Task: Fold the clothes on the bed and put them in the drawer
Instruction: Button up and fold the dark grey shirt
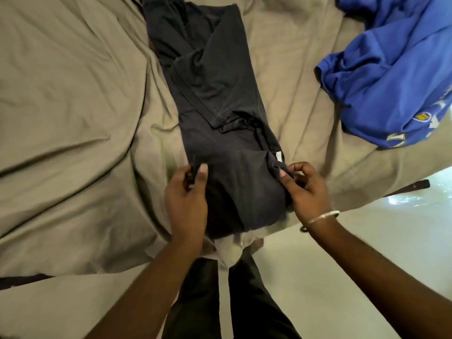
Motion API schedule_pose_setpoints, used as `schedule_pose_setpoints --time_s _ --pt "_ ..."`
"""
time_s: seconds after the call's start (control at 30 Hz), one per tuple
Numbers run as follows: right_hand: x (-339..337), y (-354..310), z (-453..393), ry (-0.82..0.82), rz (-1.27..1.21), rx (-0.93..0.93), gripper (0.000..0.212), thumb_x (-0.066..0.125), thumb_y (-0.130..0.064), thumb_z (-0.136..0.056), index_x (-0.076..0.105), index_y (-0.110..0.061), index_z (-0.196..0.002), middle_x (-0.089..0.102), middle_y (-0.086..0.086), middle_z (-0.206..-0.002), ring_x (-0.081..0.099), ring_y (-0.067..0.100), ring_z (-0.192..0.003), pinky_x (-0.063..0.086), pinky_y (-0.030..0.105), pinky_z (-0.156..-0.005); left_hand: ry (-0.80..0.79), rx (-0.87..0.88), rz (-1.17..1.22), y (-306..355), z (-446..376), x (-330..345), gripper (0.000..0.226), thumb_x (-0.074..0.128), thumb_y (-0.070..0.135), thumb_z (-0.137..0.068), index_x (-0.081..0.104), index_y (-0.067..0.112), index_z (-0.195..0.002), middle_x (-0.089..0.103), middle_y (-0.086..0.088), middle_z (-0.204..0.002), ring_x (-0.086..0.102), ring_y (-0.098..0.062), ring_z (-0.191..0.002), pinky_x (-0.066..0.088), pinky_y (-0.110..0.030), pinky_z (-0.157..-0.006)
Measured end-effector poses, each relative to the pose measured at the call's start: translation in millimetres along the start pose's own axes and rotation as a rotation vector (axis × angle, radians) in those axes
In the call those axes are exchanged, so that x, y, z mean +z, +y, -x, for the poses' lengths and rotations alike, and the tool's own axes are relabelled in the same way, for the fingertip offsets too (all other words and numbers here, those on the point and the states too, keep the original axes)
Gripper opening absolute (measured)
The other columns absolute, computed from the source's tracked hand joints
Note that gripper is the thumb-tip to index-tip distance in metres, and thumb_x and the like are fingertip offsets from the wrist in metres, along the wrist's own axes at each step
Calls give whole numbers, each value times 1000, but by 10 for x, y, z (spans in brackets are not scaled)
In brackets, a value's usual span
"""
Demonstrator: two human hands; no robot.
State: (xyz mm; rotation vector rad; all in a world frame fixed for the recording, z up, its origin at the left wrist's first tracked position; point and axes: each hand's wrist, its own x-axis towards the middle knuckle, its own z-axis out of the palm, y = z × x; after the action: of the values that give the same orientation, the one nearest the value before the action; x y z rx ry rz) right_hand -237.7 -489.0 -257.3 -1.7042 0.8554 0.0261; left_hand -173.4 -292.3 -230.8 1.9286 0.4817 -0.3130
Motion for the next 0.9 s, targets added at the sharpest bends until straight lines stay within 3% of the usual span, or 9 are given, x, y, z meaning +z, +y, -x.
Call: schedule_pose_setpoints --time_s 0.1,0.23,0.3,0.4,0.5,0.67,0.77,0.83,0.9 --pt "111 29 9 179 177 -13 35 59 -56 -86 68 -24 -95 67 -2 -93 62 14 -92 46 26 -80 19 12 -111 -2 -265 130 35 62 32 -96 59 16 -127 60 9 -106 55 5 -86 42 -3 -76" --pt "259 203 387 180 175 -129 62 56 -63 -86 58 -16 -126 59 1 -120 54 11 -113 41 23 -98 78 144 -209 -344 230 19 42 59 49 -93 52 16 -119 52 3 -107 50 -14 -95 44 -29 -86" --pt "346 323 534 217 213 -92 63 58 -64 -84 58 -15 -123 61 1 -117 57 15 -111 44 24 -94 -22 7 -160 -531 507 -25 50 62 60 -86 53 18 -112 56 4 -103 55 -16 -94 47 -27 -81" --pt "427 358 570 309 169 15 57 46 -65 -89 62 -15 -110 63 -4 -99 59 5 -92 45 20 -80 -86 -97 -199 -692 691 28 47 69 47 -83 59 15 -116 62 4 -104 60 -10 -91 43 -8 -72" --pt "432 304 451 363 114 0 58 37 -55 -98 66 -5 -91 58 -5 -80 55 -5 -75 38 10 -69 -53 -185 -141 -697 646 90 25 69 29 -89 65 14 -109 68 3 -97 61 -7 -87 50 -21 -78" --pt "362 190 279 279 212 131 60 42 -49 -100 60 -2 -67 62 12 -69 57 30 -69 36 33 -61 -72 -262 5 -684 663 -44 12 67 14 -91 64 19 -102 71 8 -95 66 -4 -90 49 -24 -80" --pt "398 99 279 306 150 118 51 48 -65 -92 60 -19 -71 64 7 -78 60 21 -76 44 33 -69 -31 -241 -98 -721 650 -147 13 75 19 -85 64 27 -83 71 10 -76 65 -2 -76 49 -25 -71" --pt "476 52 280 326 155 80 48 59 -73 -77 56 -26 -80 64 3 -88 60 19 -82 47 33 -75 -30 -246 -97 -719 594 -152 13 79 21 -81 68 25 -85 71 9 -76 67 -7 -78 53 -32 -76" --pt "547 30 270 374 217 71 54 66 -71 -72 58 -21 -91 63 4 -92 59 21 -84 49 35 -77 -65 -239 -77 -634 540 -133 18 81 20 -79 70 24 -92 72 11 -83 67 -3 -81 52 -23 -75"
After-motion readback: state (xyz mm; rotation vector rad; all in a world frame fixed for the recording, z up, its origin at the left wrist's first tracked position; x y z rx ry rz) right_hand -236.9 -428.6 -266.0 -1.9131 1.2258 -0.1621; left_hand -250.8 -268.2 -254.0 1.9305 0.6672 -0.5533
